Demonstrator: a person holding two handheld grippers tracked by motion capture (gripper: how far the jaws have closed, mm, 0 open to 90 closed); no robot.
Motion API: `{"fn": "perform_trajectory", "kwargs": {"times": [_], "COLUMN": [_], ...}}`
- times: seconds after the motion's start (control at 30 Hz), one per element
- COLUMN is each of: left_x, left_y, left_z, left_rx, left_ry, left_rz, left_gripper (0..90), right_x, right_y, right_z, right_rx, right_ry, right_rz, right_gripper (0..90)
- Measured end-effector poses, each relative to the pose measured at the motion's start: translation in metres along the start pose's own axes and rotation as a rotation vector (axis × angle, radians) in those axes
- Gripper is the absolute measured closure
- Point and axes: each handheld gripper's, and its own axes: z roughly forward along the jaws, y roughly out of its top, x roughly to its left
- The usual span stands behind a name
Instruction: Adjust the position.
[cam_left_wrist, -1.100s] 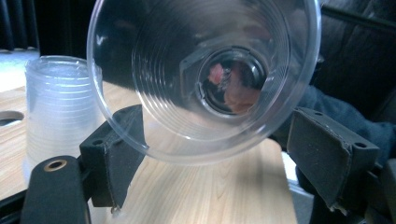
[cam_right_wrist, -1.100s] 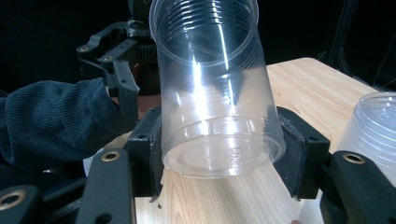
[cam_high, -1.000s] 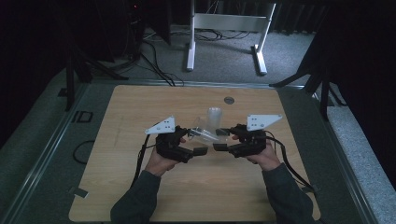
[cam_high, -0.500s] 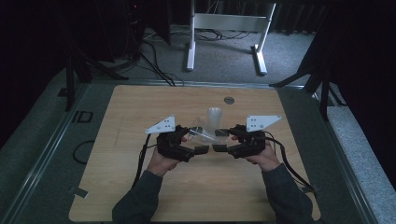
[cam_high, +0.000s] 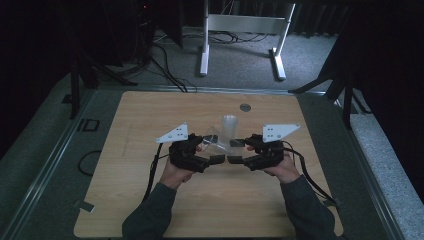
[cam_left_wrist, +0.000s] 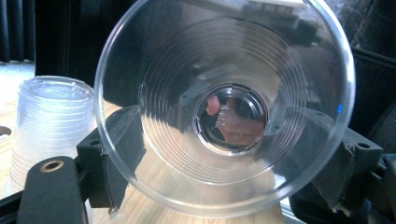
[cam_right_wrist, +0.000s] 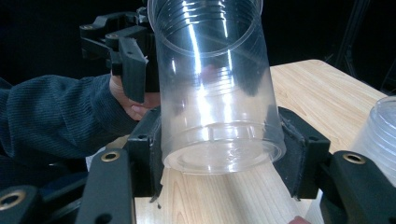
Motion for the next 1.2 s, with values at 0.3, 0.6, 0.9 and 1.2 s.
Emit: {"fn": "perform_trajectory", "kwargs": {"times": [0.3,0.6,0.9,1.2], "left_x": [0.0015,0.0012,0.0007,-0.0005], "left_y": [-0.0008,-0.0021,-0.0026,-0.0025], "left_z": [-0.0013,-0.0016,-0.0006,0.0006], "left_rx": [-0.005,-0.006,-0.011,-0.018], "left_ry": [-0.003,-0.009,-0.011,-0.006], "left_rz": [-0.004,-0.006,-0.002,0.004], "left_gripper": [24.5,27.5,30.1,28.5], "right_x": [0.0007,0.0009,0.0012,0.0014], "right_y": [-0.0002,-0.0009,-0.0009,-0.0010], "right_z": [0.0001,0.0015,0.0012,0.0016], "right_rx": [0.017,0.033,0.045,0.047], "right_ry": [0.003,0.002,-0.007,-0.003], "right_rz": [-0.012,-0.018,-0.025,-0.026], "right_gripper": [41.4,41.2,41.2,41.3]}}
